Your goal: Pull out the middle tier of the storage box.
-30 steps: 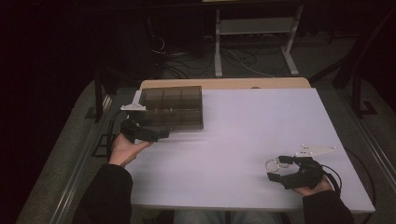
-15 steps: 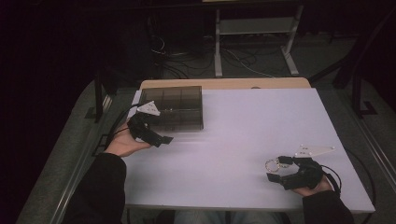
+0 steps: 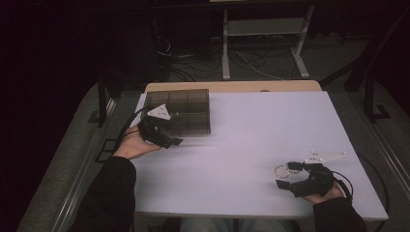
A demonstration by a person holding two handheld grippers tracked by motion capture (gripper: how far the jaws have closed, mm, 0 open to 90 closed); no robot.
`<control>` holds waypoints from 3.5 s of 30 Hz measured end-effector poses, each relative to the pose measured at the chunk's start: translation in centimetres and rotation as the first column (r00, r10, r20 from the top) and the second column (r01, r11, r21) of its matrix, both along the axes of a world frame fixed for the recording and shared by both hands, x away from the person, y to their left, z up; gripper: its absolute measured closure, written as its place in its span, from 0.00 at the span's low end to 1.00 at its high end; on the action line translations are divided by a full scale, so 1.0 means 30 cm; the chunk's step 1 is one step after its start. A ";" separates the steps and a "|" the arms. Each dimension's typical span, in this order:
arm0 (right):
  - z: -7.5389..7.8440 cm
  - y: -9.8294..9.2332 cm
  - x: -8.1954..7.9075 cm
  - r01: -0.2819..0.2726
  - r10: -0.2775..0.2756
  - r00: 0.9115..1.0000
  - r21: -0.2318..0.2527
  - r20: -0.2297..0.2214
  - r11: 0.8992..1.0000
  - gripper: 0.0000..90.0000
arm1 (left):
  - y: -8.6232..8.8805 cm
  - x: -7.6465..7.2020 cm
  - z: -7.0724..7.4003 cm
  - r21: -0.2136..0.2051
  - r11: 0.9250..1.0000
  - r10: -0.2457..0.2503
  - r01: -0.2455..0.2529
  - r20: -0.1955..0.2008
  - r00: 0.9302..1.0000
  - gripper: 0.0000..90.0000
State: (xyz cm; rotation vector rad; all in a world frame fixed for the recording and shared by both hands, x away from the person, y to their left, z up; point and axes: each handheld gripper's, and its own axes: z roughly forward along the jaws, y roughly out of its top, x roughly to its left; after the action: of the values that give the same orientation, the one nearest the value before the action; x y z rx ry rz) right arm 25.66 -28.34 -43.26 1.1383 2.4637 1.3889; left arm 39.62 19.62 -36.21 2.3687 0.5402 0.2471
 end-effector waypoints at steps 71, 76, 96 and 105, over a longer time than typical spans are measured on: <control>-0.008 0.010 -0.003 -0.043 0.042 0.999 -0.031 -0.010 0.999 0.11 | 0.066 0.077 -0.102 -0.077 0.997 -0.009 0.009 0.006 1.000 0.88; -0.008 0.011 -0.004 -0.042 0.041 0.999 -0.032 -0.011 0.999 0.11 | 0.074 0.070 -0.107 -0.101 0.995 -0.002 0.002 0.004 1.000 0.88; -0.009 0.015 -0.003 -0.045 0.045 0.999 -0.038 -0.016 0.998 0.11 | 0.082 0.029 -0.121 -0.129 0.992 0.001 0.001 0.012 1.000 0.89; -0.012 0.018 -0.001 -0.048 0.047 0.999 -0.048 -0.019 0.998 0.11 | 0.086 0.007 -0.126 -0.135 0.991 -0.003 0.005 0.015 1.000 0.89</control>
State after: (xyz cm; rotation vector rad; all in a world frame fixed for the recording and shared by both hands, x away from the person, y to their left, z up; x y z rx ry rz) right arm 25.63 -27.80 -43.64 1.0941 2.5385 1.3291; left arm 39.83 22.21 -40.00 2.2352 0.5284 0.2186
